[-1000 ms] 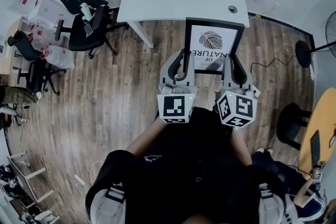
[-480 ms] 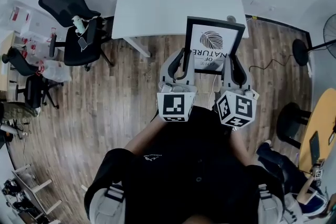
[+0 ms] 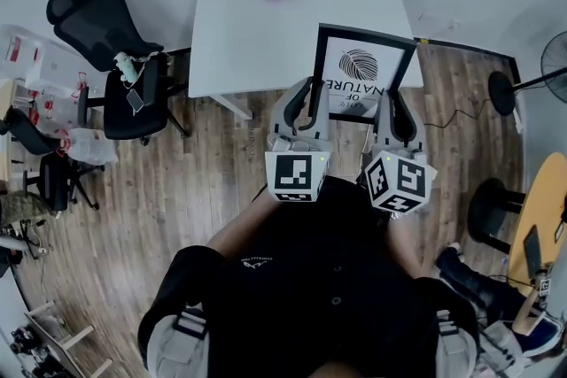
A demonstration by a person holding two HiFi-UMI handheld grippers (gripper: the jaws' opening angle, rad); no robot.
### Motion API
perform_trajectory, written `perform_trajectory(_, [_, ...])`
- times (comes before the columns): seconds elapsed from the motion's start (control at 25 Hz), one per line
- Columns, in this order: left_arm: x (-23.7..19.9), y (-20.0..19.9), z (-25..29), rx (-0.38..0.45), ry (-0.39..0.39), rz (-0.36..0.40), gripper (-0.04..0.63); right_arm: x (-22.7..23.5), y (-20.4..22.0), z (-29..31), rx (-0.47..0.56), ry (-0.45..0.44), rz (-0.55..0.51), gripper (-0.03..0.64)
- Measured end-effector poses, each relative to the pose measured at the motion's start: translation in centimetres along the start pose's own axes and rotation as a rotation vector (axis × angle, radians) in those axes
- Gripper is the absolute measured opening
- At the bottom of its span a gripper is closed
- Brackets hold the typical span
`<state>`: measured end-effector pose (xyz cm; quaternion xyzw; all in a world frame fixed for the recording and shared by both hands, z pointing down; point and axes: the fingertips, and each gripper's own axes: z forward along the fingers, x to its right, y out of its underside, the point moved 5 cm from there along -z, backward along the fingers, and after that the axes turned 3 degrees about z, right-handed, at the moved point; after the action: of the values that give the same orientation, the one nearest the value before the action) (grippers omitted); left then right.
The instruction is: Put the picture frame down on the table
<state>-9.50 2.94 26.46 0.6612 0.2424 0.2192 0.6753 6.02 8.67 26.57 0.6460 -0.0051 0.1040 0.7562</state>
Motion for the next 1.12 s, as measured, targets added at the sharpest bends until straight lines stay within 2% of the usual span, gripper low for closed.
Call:
perform_trajectory(0.36, [-3.9, 0.9, 2.4, -0.019, 0.019, -0.024, 0.072, -2.1, 0.4, 3.8, -0.028, 0.027, -0.009, 0.064])
perform_trajectory(0.72, [-4.9, 1.9, 3.1, -0.045, -0.008, -0.052, 0.072, -2.4, 0.9, 5.4, -0.065, 0.007, -0.025, 0.066])
perform_trajectory(1.0, [-6.3, 2.4, 4.5, -0.055, -0.057, -0.048, 0.072, -2.8, 1.1, 8.0, -0.081, -0.04, -0.04, 0.066])
perform_trajectory(1.12, [-8.1, 2.7, 7.3, -0.071, -0.073, -0.055, 0.072, -2.8, 1.0, 11.8, -0.102, -0.053, -0.039, 0.066])
